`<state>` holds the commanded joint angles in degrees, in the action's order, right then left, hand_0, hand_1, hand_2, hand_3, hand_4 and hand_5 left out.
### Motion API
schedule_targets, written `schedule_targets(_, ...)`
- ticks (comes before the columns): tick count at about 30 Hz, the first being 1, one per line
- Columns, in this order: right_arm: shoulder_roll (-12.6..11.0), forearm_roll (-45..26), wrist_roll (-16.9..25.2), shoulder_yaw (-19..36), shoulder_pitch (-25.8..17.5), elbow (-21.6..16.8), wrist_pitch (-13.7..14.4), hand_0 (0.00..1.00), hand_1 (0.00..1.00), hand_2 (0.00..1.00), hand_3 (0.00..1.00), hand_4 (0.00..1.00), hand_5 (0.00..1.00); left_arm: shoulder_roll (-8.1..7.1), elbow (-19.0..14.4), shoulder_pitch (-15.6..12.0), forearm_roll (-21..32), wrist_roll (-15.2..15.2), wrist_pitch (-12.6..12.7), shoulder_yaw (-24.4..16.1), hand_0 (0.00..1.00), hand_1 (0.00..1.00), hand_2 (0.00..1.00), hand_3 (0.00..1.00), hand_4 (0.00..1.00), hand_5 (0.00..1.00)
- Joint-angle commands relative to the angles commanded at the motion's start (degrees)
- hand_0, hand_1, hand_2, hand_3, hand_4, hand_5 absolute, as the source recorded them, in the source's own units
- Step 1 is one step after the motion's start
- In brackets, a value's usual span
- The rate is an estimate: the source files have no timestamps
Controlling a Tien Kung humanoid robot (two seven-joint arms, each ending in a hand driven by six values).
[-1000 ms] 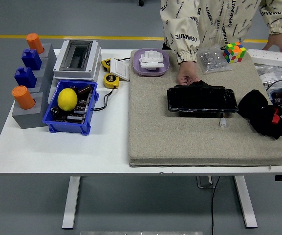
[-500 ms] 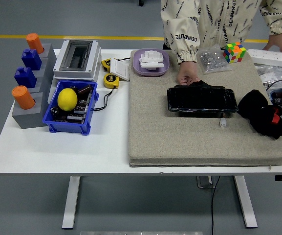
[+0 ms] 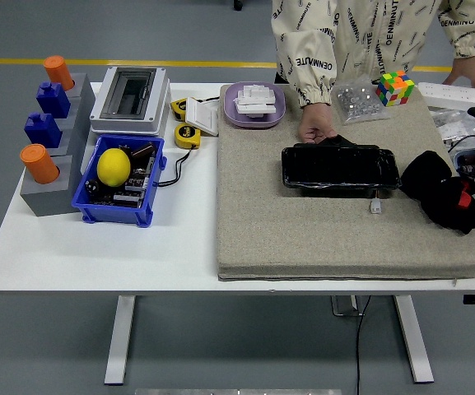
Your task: Pick the rag up,wipe the panel,place it on the desk
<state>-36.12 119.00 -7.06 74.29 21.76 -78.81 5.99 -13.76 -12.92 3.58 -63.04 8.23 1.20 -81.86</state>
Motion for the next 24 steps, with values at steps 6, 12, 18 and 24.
schedule_targets(6,2.59,3.06,-0.77,0.77,-0.31,1.45,0.58,0.792,0.727,0.807,0.821,0.998,0.614,0.01,-0.04,0.03,0.06,0.00,-0.03,0.10,0.605,0.641,0.657,0.560,0.628,0.445)
schedule_targets(12,6.94,8.84,-7.26,2.20,-0.97,2.26,4.05,0.707,0.694,0.768,0.797,0.998,0.621,0.02,0.03,-0.17,0.17,0.01,-0.03,0.21,0.605,0.642,0.656,0.560,0.628,0.445)
schedule_targets(18,10.18,8.61,-15.76,3.10,-1.45,1.47,3.70,0.673,0.671,0.749,0.772,0.998,0.626,-0.17,-0.04,-0.15,0.23,-0.02,-0.03,0.55,0.605,0.642,0.657,0.560,0.627,0.445)
schedule_targets(24,14.14,7.85,-21.48,2.98,-2.39,1.81,6.42,0.663,0.662,0.734,0.746,0.998,0.629,-0.28,0.04,-0.43,0.39,0.01,-0.03,0.80,0.604,0.641,0.655,0.560,0.627,0.445)
